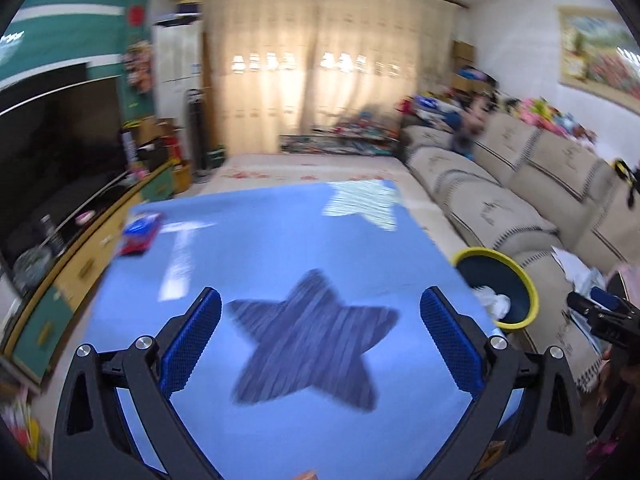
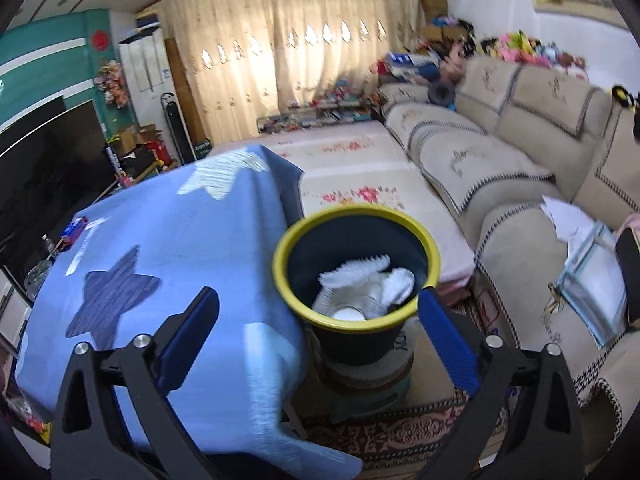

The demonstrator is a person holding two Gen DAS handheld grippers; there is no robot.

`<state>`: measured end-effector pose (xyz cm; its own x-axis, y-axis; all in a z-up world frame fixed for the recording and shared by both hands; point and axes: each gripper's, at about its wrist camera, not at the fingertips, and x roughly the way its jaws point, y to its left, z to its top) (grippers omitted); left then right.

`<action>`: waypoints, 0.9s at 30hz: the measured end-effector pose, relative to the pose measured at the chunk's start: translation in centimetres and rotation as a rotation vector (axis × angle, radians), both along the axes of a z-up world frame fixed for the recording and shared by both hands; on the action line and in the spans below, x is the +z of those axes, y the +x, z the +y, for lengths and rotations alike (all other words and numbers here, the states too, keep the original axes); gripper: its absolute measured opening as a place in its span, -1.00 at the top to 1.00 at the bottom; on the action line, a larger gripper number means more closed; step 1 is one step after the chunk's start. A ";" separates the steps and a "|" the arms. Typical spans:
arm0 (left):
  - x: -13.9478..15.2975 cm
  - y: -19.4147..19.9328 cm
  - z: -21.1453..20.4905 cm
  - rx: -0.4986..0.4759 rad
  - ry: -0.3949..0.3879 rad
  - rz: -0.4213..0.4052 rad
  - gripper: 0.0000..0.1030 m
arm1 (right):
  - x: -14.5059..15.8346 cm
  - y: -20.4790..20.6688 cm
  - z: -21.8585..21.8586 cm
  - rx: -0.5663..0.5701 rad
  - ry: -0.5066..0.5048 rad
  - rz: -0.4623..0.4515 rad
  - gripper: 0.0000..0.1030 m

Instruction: Collect trash

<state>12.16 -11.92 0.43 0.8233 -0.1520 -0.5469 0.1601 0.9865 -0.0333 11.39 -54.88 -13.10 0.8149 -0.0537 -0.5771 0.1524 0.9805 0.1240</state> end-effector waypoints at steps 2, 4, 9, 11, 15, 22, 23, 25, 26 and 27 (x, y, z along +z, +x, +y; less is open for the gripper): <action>0.4 -2.3 2.7 0.040 -0.016 -0.025 -0.90 | 0.7 -0.6 1.3 0.013 -0.022 -0.016 -0.86; 0.5 -4.1 4.2 0.063 -0.011 -0.041 -0.90 | 1.1 -1.3 2.3 0.029 -0.030 -0.028 -0.86; 0.7 -8.4 5.9 0.069 -0.010 -0.087 -0.90 | 1.5 -3.0 4.1 0.050 -0.041 -0.046 -0.86; 0.8 -9.6 6.3 0.075 -0.015 -0.103 -0.90 | 1.7 -3.6 4.7 0.061 -0.050 -0.050 -0.86; 0.8 -10.7 6.6 0.110 -0.006 -0.122 -0.90 | 2.2 -4.1 5.6 0.070 -0.054 -0.068 -0.86; 0.9 -9.7 6.5 0.130 -0.013 -0.109 -0.90 | 2.0 -3.5 6.2 0.073 -0.056 -0.061 -0.86; 0.8 -9.8 6.3 0.125 -0.011 -0.106 -0.90 | 1.9 -3.5 6.2 0.074 -0.055 -0.060 -0.86; 0.8 -9.6 5.9 0.119 -0.011 -0.102 -0.90 | 1.9 -3.3 6.1 0.077 -0.054 -0.057 -0.86; 0.9 -9.3 5.7 0.118 -0.011 -0.101 -0.90 | 1.8 -3.2 6.0 0.077 -0.054 -0.056 -0.86; 0.9 -9.1 5.6 0.117 -0.010 -0.103 -0.90 | 1.8 -3.2 6.0 0.077 -0.053 -0.058 -0.86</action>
<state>3.05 -6.33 1.31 0.8871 -0.0568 -0.4580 0.0471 0.9984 -0.0326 8.17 -48.86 -11.26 0.8496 -0.0190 -0.5272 0.0706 0.9944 0.0780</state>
